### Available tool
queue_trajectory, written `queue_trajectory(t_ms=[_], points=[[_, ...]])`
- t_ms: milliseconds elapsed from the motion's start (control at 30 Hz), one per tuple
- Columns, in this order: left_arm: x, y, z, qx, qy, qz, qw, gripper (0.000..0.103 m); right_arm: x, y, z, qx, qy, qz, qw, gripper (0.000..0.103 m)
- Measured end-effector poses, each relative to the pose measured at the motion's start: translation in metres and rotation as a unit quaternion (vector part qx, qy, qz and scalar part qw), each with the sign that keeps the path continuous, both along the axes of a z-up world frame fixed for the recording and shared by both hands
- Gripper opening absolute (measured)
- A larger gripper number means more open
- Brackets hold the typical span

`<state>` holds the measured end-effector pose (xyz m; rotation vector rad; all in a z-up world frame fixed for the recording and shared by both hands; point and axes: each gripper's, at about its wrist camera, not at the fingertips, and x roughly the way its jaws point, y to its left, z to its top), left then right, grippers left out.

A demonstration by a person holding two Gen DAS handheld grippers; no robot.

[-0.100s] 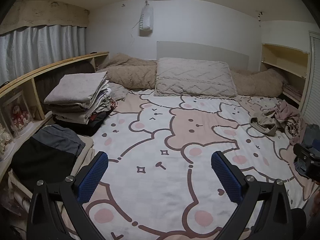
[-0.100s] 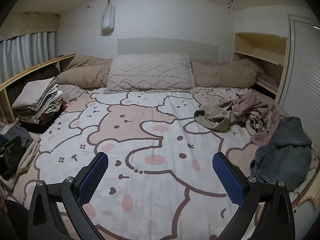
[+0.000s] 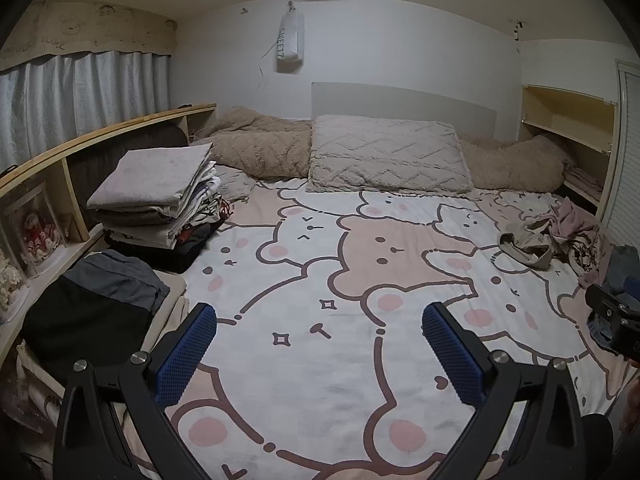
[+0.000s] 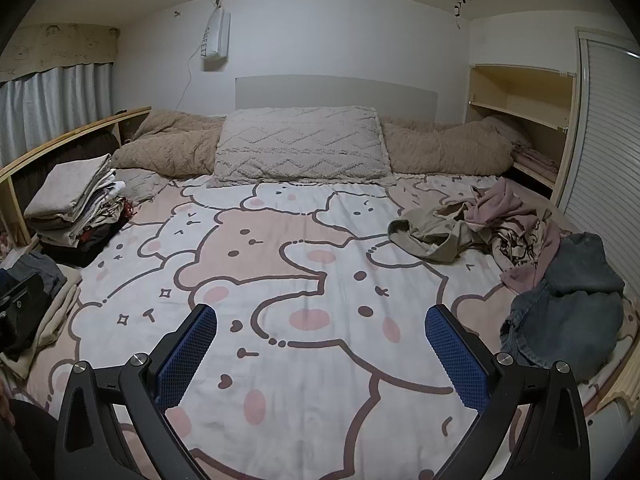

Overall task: Fold clothes
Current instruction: 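Move the right tool toward the blue denim pants on the bed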

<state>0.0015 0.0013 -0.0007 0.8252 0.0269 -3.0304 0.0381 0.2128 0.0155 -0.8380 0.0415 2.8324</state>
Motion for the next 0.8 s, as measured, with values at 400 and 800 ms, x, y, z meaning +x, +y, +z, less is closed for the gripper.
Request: queue_trajectory(t_ms=[400,800], points=[[-0.0024,-0.0032,-0.0036,0.0,-0.005,0.009,1.0,0.103,0.0003,0.0001,-0.004,-0.003,0.005,-0.007,1.0,0.103],[-0.0026,-0.0042,-0.0049,-0.001,-0.005,0.013,0.9999,0.103,-0.0045,0.0034,-0.0051,-0.009,-0.001,-0.005,1.0,0.103]])
